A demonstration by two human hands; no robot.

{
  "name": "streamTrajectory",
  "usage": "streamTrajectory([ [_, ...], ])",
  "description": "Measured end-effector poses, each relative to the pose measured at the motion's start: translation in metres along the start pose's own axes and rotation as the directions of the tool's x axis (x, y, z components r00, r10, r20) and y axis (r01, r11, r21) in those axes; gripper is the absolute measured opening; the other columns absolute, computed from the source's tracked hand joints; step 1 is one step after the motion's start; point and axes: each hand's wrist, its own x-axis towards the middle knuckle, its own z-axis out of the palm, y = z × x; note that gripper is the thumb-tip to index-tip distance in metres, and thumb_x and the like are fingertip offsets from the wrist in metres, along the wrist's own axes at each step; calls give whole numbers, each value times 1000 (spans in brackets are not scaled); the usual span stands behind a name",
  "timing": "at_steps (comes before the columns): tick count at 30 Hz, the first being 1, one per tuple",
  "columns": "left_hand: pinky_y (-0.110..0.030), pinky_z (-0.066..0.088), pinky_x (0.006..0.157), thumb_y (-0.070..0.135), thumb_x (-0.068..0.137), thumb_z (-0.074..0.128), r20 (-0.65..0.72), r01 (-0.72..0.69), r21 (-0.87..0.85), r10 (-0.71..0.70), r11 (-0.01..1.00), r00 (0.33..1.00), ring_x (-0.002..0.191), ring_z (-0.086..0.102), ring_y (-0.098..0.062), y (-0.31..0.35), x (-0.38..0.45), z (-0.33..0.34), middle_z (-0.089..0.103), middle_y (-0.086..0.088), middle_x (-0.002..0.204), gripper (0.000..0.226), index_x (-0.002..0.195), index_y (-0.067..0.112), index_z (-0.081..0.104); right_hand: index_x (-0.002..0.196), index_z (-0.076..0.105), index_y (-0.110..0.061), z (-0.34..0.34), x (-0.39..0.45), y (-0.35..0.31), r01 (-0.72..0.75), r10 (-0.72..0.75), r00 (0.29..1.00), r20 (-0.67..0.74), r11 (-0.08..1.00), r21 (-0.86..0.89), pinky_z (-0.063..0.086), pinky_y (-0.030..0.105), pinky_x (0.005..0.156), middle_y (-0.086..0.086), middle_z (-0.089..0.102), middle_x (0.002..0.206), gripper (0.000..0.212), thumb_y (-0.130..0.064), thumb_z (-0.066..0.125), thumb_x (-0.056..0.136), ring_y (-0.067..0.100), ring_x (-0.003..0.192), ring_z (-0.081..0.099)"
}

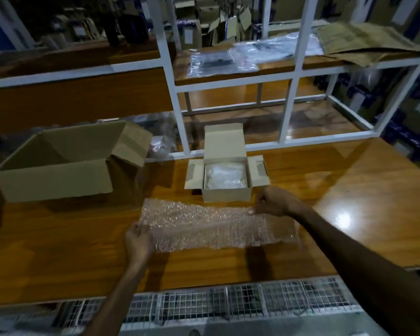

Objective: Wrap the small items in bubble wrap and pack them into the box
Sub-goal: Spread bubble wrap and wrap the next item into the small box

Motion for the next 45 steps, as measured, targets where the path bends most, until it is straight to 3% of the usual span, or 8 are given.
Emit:
streamTrajectory([
  [4,-25,36,44,12,111,46,-32,-33,102,36,994,999,57,47,-24,-30,-4,-3,50,-7,67,20,101,1,59,94,62,-34,42,6,-1,-128,84,979,-184,962,-241,59,36,75,-8,66,92,40,-74,58,89,10,78,61],
  [11,-44,43,84,17,98,68,-94,-64,526,133,848,987,104,60,-37,-45,-9,-7,67,-15,106,23,119,10,63,141,54,-19,95,-6,-68,19,-154,844,-514,966,-257,44,48,110,12,53,146,37,-31,51,105,29,132,53],
  [16,-59,36,115,44,102,52,242,-468,677,429,568,870,138,47,-31,-36,-33,27,54,-7,148,46,144,25,53,162,23,-25,147,3,-127,87,-109,965,-239,991,-98,18,55,126,7,19,171,66,-59,25,106,27,157,20],
  [23,-53,-10,129,71,104,11,590,-611,671,196,421,783,160,-18,-23,-70,-26,64,-18,1,172,68,164,43,-6,164,-14,-30,175,-15,-84,-70,28,981,-192,974,-216,-3,57,127,3,-28,170,85,-75,-18,92,25,158,-22],
  [31,-53,-7,127,79,99,7,446,-485,763,194,427,874,161,-9,-32,-77,1,21,-11,-11,174,82,166,34,-3,166,-1,-32,152,-45,-3,-296,229,917,-326,939,-173,0,56,128,3,-14,174,84,-79,3,97,26,161,-7],
  [35,-62,37,116,54,99,50,214,-279,785,180,553,960,142,39,-45,-77,-7,8,38,-24,158,61,150,21,39,164,-9,-32,150,-51,8,-269,216,927,-307,952,-144,-3,57,127,5,-19,173,77,-73,1,99,28,160,-10],
  [41,-45,60,67,13,90,76,98,-157,608,123,779,988,85,65,-26,-63,4,-3,68,-10,100,48,134,9,57,158,28,-24,143,-43,45,-177,217,934,-283,971,159,48,58,109,15,26,168,66,-56,36,101,37,144,43],
  [45,-27,49,55,8,93,76,-76,42,330,-18,943,997,90,61,-25,-28,10,-5,66,-13,123,69,154,9,45,143,55,-34,120,-54,55,-103,112,922,-371,994,46,57,49,97,-1,53,149,43,-38,62,101,22,123,61],
])
